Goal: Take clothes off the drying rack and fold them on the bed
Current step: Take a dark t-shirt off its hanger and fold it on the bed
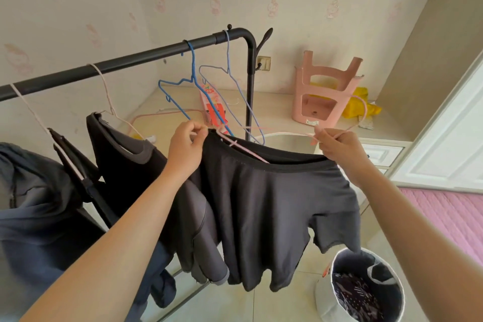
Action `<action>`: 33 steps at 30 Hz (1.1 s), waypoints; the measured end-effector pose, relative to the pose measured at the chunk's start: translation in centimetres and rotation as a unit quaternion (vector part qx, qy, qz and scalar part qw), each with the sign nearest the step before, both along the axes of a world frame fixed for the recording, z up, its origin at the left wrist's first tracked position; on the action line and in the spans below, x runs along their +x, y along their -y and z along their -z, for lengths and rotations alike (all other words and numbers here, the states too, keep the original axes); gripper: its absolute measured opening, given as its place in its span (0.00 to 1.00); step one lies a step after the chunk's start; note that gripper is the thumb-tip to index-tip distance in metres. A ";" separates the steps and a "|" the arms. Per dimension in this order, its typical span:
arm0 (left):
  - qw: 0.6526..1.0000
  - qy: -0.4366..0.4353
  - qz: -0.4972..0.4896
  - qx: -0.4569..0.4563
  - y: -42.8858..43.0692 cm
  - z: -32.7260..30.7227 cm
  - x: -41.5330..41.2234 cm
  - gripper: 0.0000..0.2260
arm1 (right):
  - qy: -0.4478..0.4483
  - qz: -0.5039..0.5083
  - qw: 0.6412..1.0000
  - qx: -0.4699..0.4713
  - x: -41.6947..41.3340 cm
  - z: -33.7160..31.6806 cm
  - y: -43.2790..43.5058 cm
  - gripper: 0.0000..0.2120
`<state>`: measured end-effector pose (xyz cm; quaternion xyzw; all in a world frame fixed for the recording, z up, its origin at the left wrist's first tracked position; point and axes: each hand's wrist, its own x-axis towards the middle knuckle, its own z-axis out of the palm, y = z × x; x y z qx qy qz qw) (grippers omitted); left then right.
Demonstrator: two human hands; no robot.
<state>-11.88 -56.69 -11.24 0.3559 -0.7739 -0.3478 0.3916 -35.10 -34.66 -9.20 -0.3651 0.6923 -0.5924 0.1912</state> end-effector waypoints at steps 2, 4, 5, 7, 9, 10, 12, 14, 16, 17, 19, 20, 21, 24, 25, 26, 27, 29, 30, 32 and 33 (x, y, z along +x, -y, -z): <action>1.000 0.002 -0.005 0.019 0.1 0.4 0.3 0.04 | 0.073 -0.026 0.996 -0.040 -0.9 0.7 -0.2 0.17; 0.999 0.007 -0.008 0.034 -0.1 0.7 0.4 0.06 | 0.133 -0.047 0.986 -0.083 -1.2 1.2 0.4 0.16; 0.999 0.014 -0.004 0.038 -0.3 0.8 0.4 0.06 | 0.145 -0.054 0.983 -0.097 -1.0 1.4 0.9 0.15; 0.999 0.029 0.015 0.032 -0.6 1.1 0.4 0.05 | 0.132 -0.065 0.985 -0.095 -0.5 1.4 2.2 0.13; 0.999 0.033 0.031 0.018 -1.0 1.4 0.2 0.04 | 0.090 -0.081 0.990 -0.069 0.5 0.7 4.1 0.11; 0.998 0.039 0.036 0.013 -1.2 1.5 0.2 0.05 | 0.074 -0.092 0.991 -0.057 1.0 0.2 5.0 0.11; 0.998 0.052 0.033 0.008 -1.5 1.6 0.2 0.06 | 0.064 -0.115 0.990 -0.042 2.4 -0.9 7.2 0.11; 0.998 0.065 0.019 0.006 -1.5 1.6 0.6 0.05 | 0.050 -0.136 0.989 -0.032 3.7 -1.9 9.3 0.11; 0.997 0.079 0.007 0.003 -1.5 1.5 1.2 0.05 | 0.017 -0.157 0.987 -0.006 5.2 -2.5 11.4 0.10; 0.997 0.080 0.002 0.001 -1.3 1.4 1.6 0.06 | -0.005 -0.168 0.986 0.014 6.1 -2.8 12.6 0.10; 0.997 0.075 -0.005 0.001 -1.0 1.4 2.3 0.06 | -0.037 -0.179 0.982 0.055 7.7 -3.0 14.8 0.09; 0.997 0.074 -0.010 0.001 -0.8 1.3 2.8 0.07 | -0.054 -0.183 0.979 0.072 8.6 -3.1 16.0 0.08; 0.997 0.078 -0.012 0.001 -0.7 1.3 3.1 0.07 | -0.075 -0.182 0.976 0.088 9.3 -3.0 17.1 0.09; 0.996 0.089 -0.022 -0.012 -0.1 1.4 4.4 0.06 | -0.159 -0.183 0.963 0.117 11.1 -3.4 20.4 0.10; 0.996 0.087 -0.025 -0.014 0.0 1.4 4.7 0.06 | -0.179 -0.181 0.960 0.117 11.6 -3.7 21.4 0.11; 0.996 0.086 -0.028 -0.014 0.2 1.4 5.1 0.06 | -0.190 -0.178 0.959 0.114 12.1 -4.0 22.4 0.12; 0.996 0.086 -0.032 -0.012 0.4 1.3 5.4 0.06 | -0.197 -0.174 0.959 0.109 12.6 -4.3 23.5 0.12; 0.995 0.087 -0.039 -0.005 0.5 1.2 5.9 0.06 | -0.214 -0.159 0.958 0.108 13.2 -4.9 25.8 0.11; 0.995 0.087 -0.042 0.000 0.5 1.0 6.2 0.06 | -0.220 -0.152 0.956 0.117 13.5 -5.1 26.9 0.11; 0.995 0.085 -0.042 0.006 0.5 0.9 6.6 0.06 | -0.209 -0.146 0.958 0.131 13.9 -5.4 28.6 0.09; 0.995 0.086 -0.042 0.007 0.6 1.0 7.0 0.06 | -0.196 -0.145 0.962 0.126 14.0 -5.3 29.6 0.07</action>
